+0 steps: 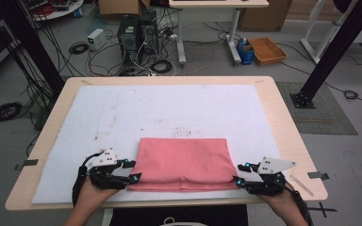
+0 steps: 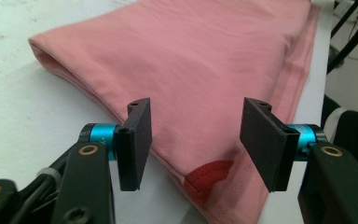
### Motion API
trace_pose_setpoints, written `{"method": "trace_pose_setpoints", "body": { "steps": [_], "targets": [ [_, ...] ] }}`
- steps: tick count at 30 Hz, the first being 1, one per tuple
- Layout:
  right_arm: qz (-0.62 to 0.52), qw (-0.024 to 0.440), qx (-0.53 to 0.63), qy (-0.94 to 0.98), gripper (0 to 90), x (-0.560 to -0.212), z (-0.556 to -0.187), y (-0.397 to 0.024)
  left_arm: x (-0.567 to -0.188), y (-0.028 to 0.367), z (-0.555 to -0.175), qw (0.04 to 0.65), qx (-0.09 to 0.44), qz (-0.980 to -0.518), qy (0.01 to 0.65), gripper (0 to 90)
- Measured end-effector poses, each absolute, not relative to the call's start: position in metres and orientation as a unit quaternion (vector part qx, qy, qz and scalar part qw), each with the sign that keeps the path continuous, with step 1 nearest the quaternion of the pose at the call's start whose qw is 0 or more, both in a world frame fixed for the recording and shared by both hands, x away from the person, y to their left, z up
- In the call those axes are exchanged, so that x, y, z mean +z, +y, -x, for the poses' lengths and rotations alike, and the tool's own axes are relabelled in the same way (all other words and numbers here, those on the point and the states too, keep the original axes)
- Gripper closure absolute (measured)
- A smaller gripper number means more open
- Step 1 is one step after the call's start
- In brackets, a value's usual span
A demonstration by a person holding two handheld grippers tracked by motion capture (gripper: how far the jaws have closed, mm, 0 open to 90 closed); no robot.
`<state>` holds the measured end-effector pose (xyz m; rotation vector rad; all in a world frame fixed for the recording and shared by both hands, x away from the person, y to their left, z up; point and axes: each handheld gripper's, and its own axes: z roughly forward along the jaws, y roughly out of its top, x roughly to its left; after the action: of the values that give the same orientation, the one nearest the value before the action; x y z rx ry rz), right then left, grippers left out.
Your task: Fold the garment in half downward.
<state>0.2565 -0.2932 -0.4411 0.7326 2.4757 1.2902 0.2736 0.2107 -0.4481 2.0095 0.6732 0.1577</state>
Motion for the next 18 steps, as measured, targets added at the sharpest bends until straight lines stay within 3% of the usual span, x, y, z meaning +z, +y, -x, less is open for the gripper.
{"method": "trace_pose_setpoints", "body": {
  "steps": [4, 8, 13, 18],
  "targets": [
    [-0.247, 0.11, 0.425, 0.864, 63.9, -0.449, -0.259, -0.287, -0.451, 0.204, -0.272, 0.463, 0.076, -0.841, 0.268, 52.1],
    [-0.238, 0.114, 0.422, 0.867, 79.2, -0.449, -0.257, -0.285, -0.45, 0.199, -0.269, 0.447, 0.081, -0.852, 0.258, 69.2],
    [-0.231, 0.122, 0.432, 0.863, 82.4, -0.445, -0.254, -0.286, -0.445, 0.201, -0.265, 0.456, 0.093, -0.851, 0.242, 86.2],
    [-0.229, 0.123, 0.444, 0.858, 83.4, -0.439, -0.253, -0.292, -0.442, 0.202, -0.263, 0.46, 0.087, -0.852, 0.233, 88.4]
  ]
}}
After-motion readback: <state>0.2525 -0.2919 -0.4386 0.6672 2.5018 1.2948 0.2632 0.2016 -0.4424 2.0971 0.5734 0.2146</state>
